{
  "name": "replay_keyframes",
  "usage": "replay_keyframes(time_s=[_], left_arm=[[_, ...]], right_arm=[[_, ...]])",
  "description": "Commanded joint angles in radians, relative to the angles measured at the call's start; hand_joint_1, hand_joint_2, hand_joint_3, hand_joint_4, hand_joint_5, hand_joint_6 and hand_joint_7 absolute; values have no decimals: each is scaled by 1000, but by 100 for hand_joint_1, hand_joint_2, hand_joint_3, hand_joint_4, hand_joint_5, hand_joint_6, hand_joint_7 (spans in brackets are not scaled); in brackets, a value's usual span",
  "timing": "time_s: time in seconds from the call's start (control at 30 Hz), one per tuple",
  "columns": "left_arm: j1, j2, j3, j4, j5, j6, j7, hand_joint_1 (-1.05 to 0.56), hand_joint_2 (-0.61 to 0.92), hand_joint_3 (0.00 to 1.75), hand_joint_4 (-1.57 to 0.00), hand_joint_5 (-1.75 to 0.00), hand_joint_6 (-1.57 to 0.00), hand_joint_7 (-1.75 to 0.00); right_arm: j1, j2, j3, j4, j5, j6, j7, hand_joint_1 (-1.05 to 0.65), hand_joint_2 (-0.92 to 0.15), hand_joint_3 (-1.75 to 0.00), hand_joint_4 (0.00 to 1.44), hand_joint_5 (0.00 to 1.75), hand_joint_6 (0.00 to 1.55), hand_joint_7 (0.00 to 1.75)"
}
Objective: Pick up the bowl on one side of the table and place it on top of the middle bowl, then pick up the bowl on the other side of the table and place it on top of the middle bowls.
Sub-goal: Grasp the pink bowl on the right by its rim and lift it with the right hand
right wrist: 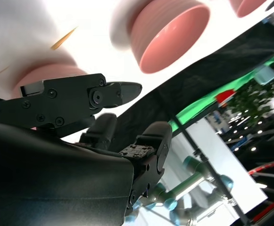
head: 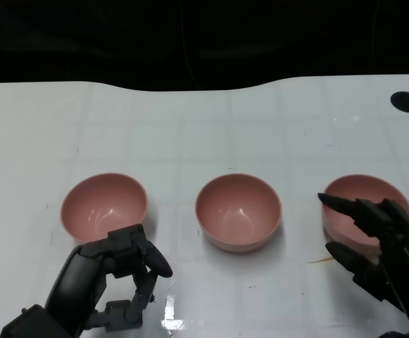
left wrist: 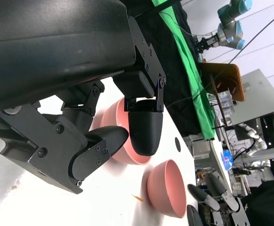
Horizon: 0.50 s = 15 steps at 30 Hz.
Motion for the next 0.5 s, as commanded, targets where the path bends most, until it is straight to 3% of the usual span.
replay_keyframes(time_s=[0.03, 0.33, 0.5], left_arm=[[5, 16, 5, -12, 1, 1, 2, -16, 45, 120, -78, -168, -77, -126], [10, 17, 6, -24, 8, 9, 5, -17, 44, 121, -77, -169, -77, -126], [17, 15, 5, -34, 1, 11, 2, -16, 45, 120, -77, -170, -77, -126]], right_arm=[[0, -24, -5, -34, -43, 62, -28, -59, -88, 0, 0, 76, 23, 22], [23, -35, 39, -140, -214, 308, -28, -72, -85, 0, 0, 57, 15, 15], [28, -49, 72, -183, -291, 443, 10, -73, -84, 0, 0, 58, 17, 15]])
